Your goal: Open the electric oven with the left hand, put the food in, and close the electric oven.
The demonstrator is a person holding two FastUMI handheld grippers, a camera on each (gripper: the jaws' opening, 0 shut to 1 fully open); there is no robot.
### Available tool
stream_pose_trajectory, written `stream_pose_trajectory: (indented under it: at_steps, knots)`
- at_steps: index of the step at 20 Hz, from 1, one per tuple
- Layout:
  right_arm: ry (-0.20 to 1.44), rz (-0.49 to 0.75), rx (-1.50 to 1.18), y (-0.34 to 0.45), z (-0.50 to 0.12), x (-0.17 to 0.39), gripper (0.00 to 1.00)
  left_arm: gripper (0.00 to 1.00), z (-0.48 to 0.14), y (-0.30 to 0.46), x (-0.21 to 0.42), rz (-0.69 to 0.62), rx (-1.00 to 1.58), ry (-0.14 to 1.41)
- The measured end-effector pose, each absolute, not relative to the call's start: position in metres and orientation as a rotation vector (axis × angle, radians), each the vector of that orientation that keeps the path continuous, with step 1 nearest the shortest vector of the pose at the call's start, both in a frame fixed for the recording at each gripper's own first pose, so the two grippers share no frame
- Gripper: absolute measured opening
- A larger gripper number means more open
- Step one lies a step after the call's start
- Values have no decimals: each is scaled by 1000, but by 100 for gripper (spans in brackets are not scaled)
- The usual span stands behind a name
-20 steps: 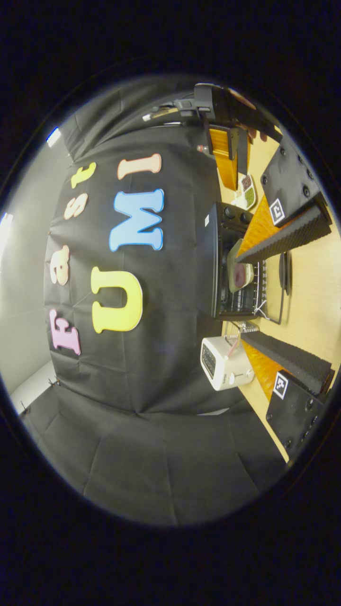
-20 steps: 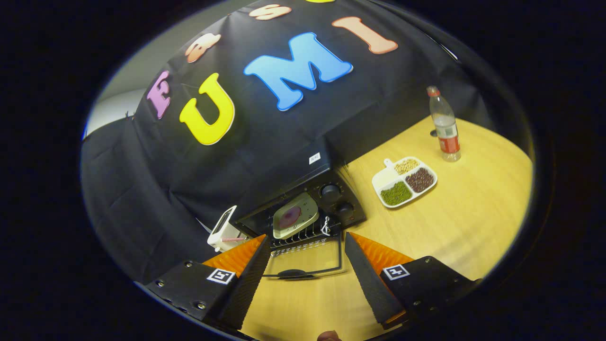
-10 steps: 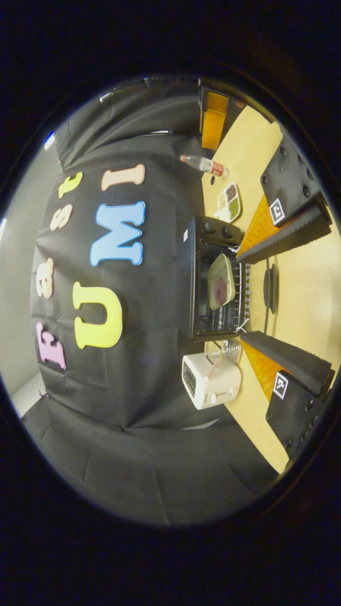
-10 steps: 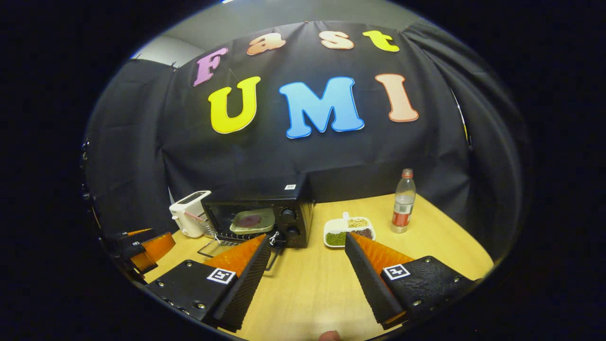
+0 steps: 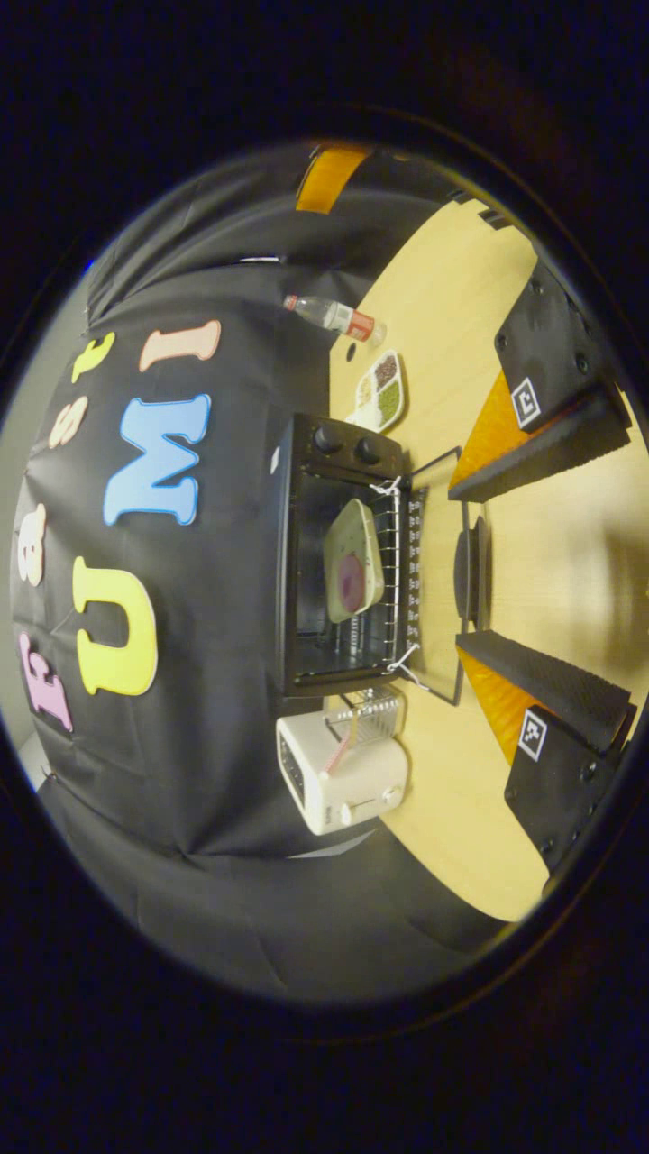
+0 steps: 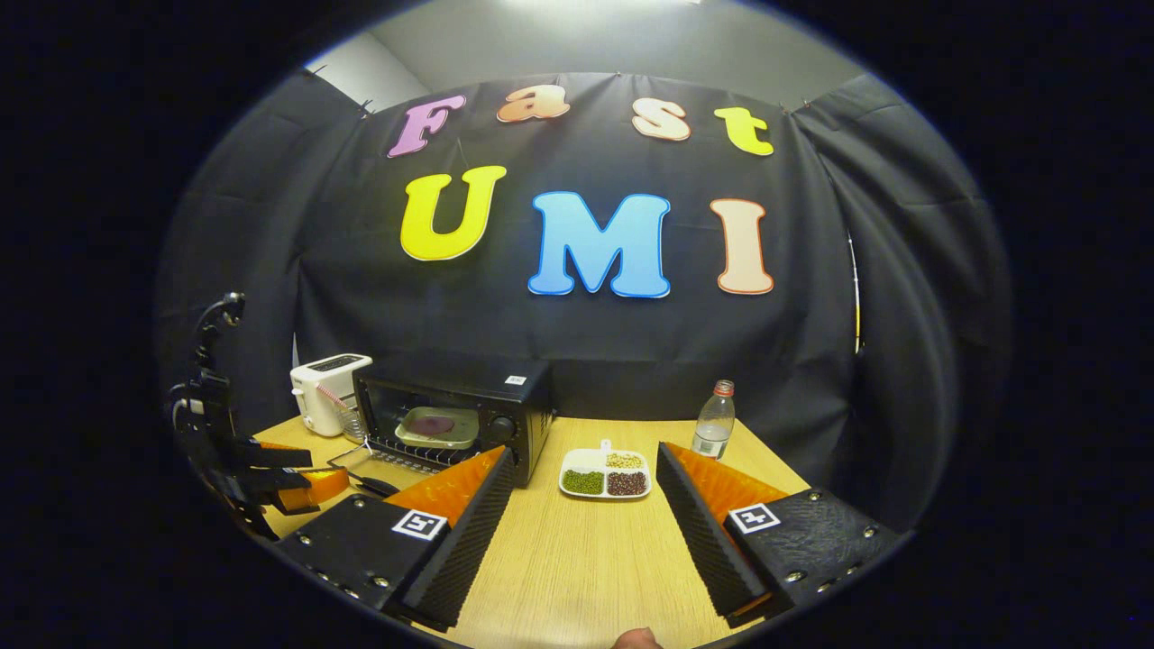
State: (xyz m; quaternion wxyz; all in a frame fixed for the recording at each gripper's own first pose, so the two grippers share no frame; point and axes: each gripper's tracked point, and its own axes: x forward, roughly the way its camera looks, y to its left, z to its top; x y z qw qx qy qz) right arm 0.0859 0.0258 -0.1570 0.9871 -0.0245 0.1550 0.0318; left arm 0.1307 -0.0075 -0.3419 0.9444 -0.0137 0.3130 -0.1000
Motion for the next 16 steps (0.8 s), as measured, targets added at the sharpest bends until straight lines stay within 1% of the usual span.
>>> stream_pose_trajectory:
  at_steps: [1,2,5,6,7,10,11,12,16]
  knots:
    - [309,52,-54,23,-157,86,98,100,-350,-8,132,-205,-26,661]
    - [305,42,-58,21,-155,86,98,97,-358,-12,134,-212,-26,678]
    - [296,15,-64,16,-151,87,98,97,-386,-15,138,-228,-2,746]
    - [299,11,-65,16,-151,88,98,100,-395,-16,141,-233,5,769]
    - [300,3,-66,16,-151,88,98,97,-405,-19,143,-240,8,792]
    - [305,-19,-71,15,-151,90,98,98,-428,-21,149,-249,-3,843]
    - [303,-25,-75,15,-149,90,98,92,-433,-21,149,-251,0,855]
    - [301,-33,-82,14,-147,92,98,100,-437,-20,151,-252,5,864]
    - [309,-61,-104,12,-144,93,98,100,-460,-19,159,-254,28,916]
